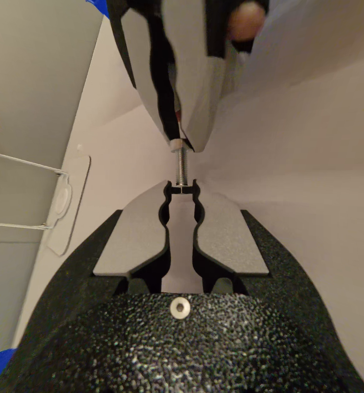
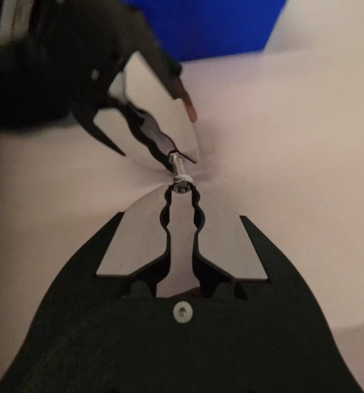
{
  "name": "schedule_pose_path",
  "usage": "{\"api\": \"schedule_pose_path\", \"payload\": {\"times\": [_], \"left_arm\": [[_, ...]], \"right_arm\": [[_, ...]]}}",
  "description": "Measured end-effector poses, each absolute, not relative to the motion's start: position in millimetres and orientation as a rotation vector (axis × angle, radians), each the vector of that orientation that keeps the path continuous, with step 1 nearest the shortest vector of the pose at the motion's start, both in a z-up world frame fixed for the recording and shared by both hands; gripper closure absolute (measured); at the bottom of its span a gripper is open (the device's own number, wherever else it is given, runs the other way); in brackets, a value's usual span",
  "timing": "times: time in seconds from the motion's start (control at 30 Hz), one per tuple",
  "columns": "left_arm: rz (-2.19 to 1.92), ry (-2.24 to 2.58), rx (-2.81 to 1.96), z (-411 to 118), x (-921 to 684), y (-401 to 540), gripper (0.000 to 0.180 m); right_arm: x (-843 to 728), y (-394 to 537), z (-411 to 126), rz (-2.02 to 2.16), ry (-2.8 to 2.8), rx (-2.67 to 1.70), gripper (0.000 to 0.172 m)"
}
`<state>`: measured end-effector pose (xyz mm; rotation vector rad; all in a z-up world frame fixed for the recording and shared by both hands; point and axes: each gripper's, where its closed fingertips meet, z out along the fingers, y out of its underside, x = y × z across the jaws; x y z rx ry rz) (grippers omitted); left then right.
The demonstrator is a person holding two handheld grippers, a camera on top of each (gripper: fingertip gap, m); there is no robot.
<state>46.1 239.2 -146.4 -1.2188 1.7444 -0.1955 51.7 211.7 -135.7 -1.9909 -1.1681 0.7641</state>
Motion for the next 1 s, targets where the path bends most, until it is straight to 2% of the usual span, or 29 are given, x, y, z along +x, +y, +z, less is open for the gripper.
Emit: {"api": "schedule_pose_path", "payload": {"times": [0.1, 0.17, 0.23, 0.37, 0.47, 0.57, 0.6, 0.73, 0.8, 0.87, 1.0], "left_arm": [[-0.118, 1.762, -1.178, -147.1, 44.9, 241.2, 0.162], [-0.167, 1.742, -1.211, -145.5, 45.3, 240.9, 0.162], [-0.226, 1.722, -1.252, -144.7, 44.7, 240.9, 0.162], [-0.341, 1.697, -1.315, -143.1, 43.6, 238.9, 0.162], [-0.412, 1.705, -1.318, -142.1, 46.0, 232.3, 0.162], [-0.384, 1.733, -1.303, -145.6, 47.5, 230.1, 0.162], [-0.35, 1.75, -1.295, -148.1, 46.8, 230.8, 0.162], [-0.122, 1.818, -1.163, -154.4, 46.5, 234.0, 0.162], [-0.119, 1.815, -1.146, -152.2, 48.1, 232.5, 0.162], [-0.198, 1.783, -1.187, -148.7, 49.7, 231.3, 0.162], [-0.333, 1.724, -1.294, -145.0, 46.0, 234.6, 0.163]], "right_arm": [[49.6, 208.9, -135.0, 1.202, -0.857, -2.188, 0.154], [50.3, 209.5, -130.1, 1.25, -0.891, -2.127, 0.144], [55.1, 214.6, -129.9, 1.036, -1.049, -2.028, 0.129], [61.1, 218.1, -127.5, 0.522, -1.357, -1.721, 0.125], [54.5, 213.7, -125.1, 0.42, -1.425, -1.604, 0.128], [48.3, 210.6, -125.7, 0.457, -1.41, -1.617, 0.154], [48.8, 210.8, -129.4, 0.487, -1.394, -1.678, 0.154], [50.2, 207.9, -140.6, 1.02, -0.992, -2.161, 0.154], [49.6, 207.0, -135.8, 1.248, -0.878, -2.177, 0.154], [51.4, 211.0, -128.7, 1.231, -0.929, -2.083, 0.139], [60.7, 217.9, -123.6, 0.716, -1.262, -1.772, 0.125]]}}
